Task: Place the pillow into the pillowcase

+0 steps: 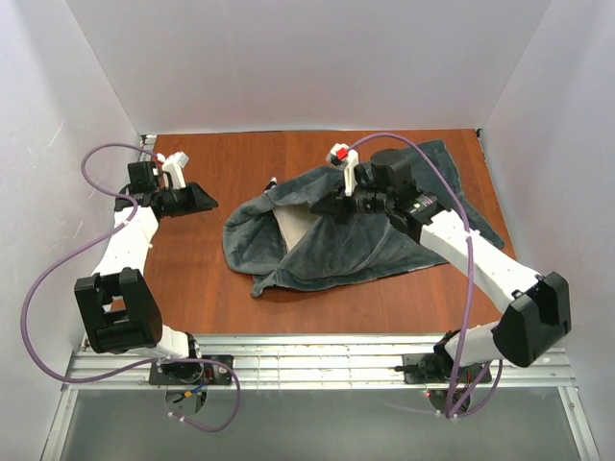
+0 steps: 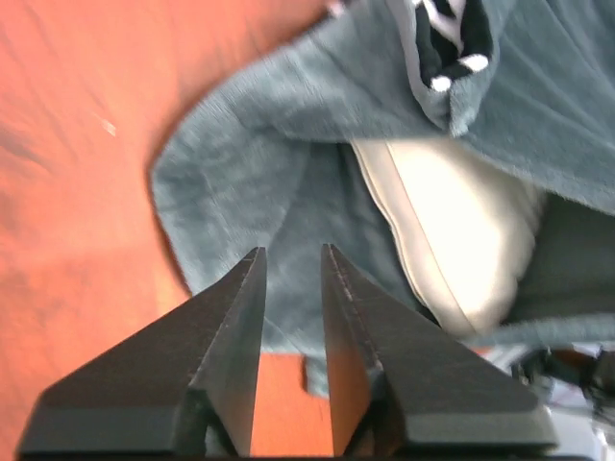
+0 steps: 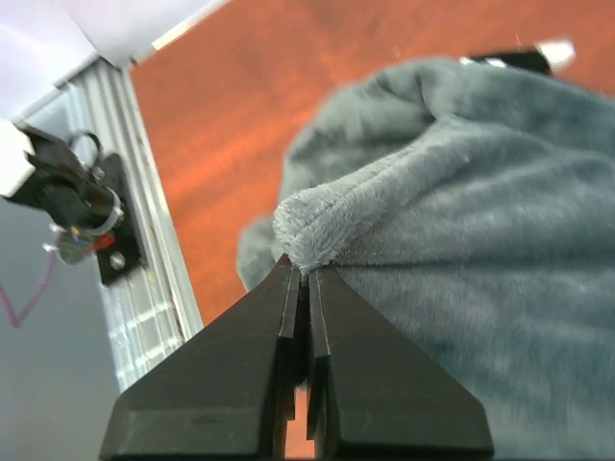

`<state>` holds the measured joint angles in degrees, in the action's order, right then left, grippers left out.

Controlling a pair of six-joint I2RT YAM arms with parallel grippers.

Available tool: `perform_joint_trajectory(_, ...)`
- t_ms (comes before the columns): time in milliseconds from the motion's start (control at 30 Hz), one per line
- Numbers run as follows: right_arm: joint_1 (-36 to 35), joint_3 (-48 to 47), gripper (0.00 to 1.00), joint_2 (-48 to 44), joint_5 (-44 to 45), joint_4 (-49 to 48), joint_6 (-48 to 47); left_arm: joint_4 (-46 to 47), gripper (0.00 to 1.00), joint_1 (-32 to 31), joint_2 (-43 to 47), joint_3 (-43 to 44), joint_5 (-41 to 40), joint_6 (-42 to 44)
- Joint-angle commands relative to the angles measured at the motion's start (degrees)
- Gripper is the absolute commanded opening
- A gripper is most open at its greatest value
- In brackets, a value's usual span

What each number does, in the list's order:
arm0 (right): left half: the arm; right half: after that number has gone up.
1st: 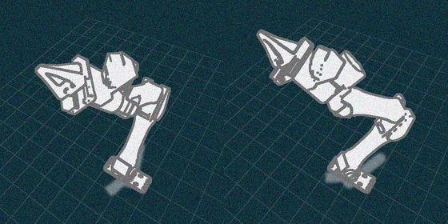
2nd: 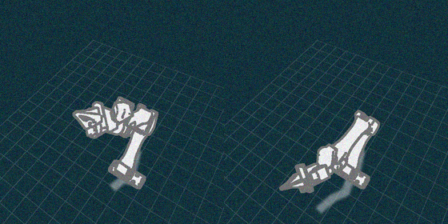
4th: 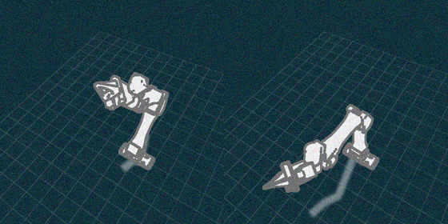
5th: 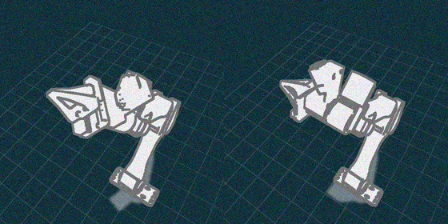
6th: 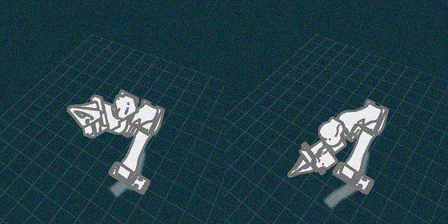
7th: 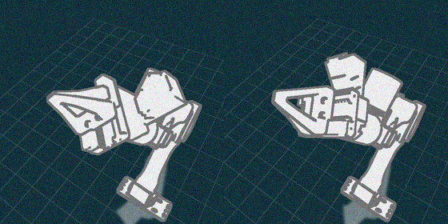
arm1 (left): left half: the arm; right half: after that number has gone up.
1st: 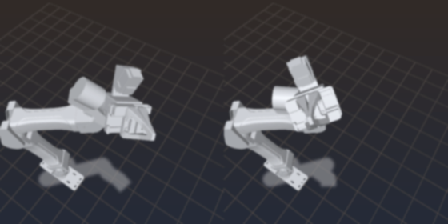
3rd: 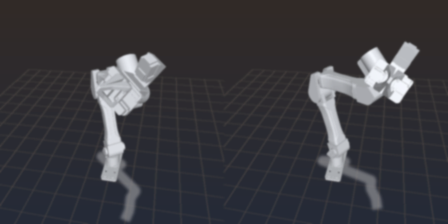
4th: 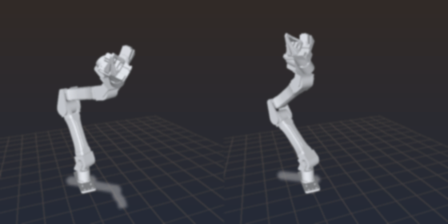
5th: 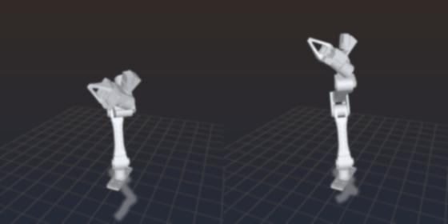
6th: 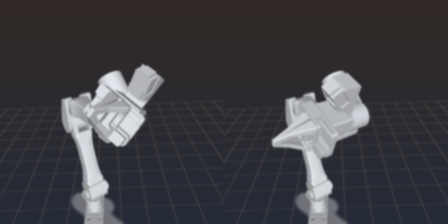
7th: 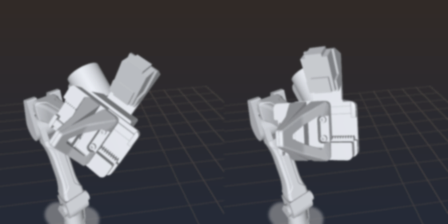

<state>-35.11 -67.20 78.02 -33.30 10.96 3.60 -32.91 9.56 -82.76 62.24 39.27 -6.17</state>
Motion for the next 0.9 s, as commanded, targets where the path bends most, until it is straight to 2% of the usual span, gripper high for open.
perform_joint_trajectory(0,-1.7,-5.9,0.01,3.8,-3.2,-2.9,3.1,-0.2,0.23,0.4,-1.3,3.4,-6.5,0.4)
perform_joint_trajectory(100,-4.5,-7.1,0.02,7.7,-4.1,-2.8,2.9,0.9,0.40,0.1,-1.3,3.2,-1.9,1.1)
perform_joint_trajectory(167,-5.7,-6.3,0.03,9.6,-3.2,-2.8,2.5,1.7,0.44,-2.1,-0.9,2.4,-0.8,-0.1)
perform_joint_trajectory(233,-6.6,-5.6,0.07,11.8,1.8,-0.5,-0.1,3.5,0.44,-2.6,-0.3,-0.2,-0.4,-2.4)
perform_joint_trajectory(267,-6.7,-5.6,0.11,12.6,3.7,0.1,-0.7,4.9,0.44,-2.7,-0.5,-0.8,-0.1,-2.8)
perform_joint_trajectory(300,-7.0,-5.7,0.25,13.3,5.8,0.5,-1.2,5.2,0.44,-2.7,-0.6,-0.9,0.6,-2.7)
perform_joint_trajectory(333,-7.2,-6.8,0.32,13.9,11.4,0.7,-1.5,5.7,0.44,-2.7,-0.6,-1.2,1.7,-2.9)
perform_joint_trajectory(467,-10.8,-11.2,0.50,18.3,21.2,3.0,-7.0,9.3,0.45,-2.9,0.2,-1.4,2.4,-3.9)
perform_joint_trajectory(567,-13.7,-12.4,0.49,19.9,25.0,4.7,-9.3,11.2,0.46,-4.9,-1.3,0.8,1.4,-0.6)
perform_joint_trajectory(633,-13.7,-12.0,0.50,19.3,25.5,5.6,-9.2,10.2,0.45,-8.0,-6.0,3.4,-1.6,4.9)
perform_joint_trajectory(667,-13.7,-11.6,0.51,17.9,25.9,6.1,-9.3,9.8,0.46,-8.8,-7.6,5.7,-0.4,5.9)
perform_joint_trajectory(700,-13.4,-11.4,0.54,17.0,26.3,6.6,-9.7,9.8,0.47,-8.8,-9.0,6.4,4.2,8.5)
perform_joint_trajectory(767,-12.8,-11.4,0.54,14.3,26.9,8.7,-10.5,10.9,0.49,-11.1,-12.5,7.6,7.1,11.4)
perform_joint_trajectory(867,-10.4,-10.9,0.54,11.8,27.1,11.9,-10.8,12.1,0.54,-14.0,-16.4,9.9,7.0,15.7)
